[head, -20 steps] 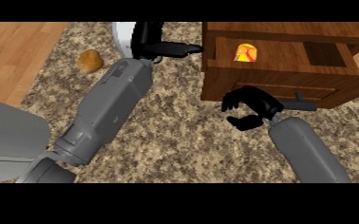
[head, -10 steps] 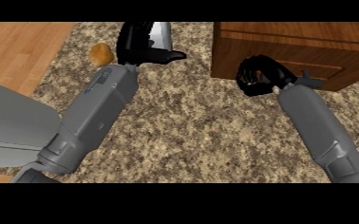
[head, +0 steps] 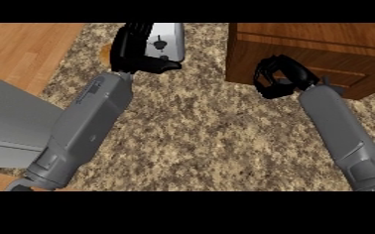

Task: Pick up the cup, place it into the drawer and close the drawer

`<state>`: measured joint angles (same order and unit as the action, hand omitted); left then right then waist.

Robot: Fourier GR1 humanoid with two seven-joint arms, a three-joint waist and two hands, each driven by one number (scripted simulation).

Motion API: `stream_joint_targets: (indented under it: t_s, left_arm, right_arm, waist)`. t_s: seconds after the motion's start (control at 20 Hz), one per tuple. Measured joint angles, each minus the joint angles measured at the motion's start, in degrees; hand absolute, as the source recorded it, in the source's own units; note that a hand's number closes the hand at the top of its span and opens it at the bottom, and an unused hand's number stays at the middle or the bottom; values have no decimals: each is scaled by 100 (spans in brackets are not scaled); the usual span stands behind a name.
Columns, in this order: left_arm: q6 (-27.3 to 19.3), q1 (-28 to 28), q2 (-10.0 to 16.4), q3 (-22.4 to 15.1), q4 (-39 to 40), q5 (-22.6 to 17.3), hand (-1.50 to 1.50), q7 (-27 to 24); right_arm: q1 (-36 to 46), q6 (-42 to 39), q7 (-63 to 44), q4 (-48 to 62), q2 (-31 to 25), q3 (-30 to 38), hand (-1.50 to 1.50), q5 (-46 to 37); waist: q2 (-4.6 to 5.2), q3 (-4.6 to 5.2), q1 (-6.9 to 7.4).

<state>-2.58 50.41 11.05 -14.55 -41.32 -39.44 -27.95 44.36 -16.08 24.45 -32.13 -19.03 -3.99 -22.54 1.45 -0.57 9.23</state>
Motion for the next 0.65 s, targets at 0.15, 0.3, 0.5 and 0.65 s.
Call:
stream_joint_targets:
  t_s: [0.15, 0.3, 0.5, 0.65]
  left_arm:
    - [87, -72, 52, -23, -69, -5, -150, 37]
    - [157, -112, 81, -19, -127, -28, -150, 59]
    - [238, -181, 100, -43, -200, -36, -150, 76]
    - [310, -261, 109, -52, -240, -51, -150, 70]
  right_arm:
    - [-20, -273, 13, -31, -69, 62, 150, 143]
    - [-42, -526, 33, -87, -136, 104, 150, 270]
    - [-95, -818, -9, -173, -217, 174, 150, 444]
    - [-136, -984, -28, -245, -268, 203, 150, 541]
  waist:
    - [12, -15, 44]
    - [37, -30, 78]
    - [58, -47, 138]
    - [77, -56, 170]
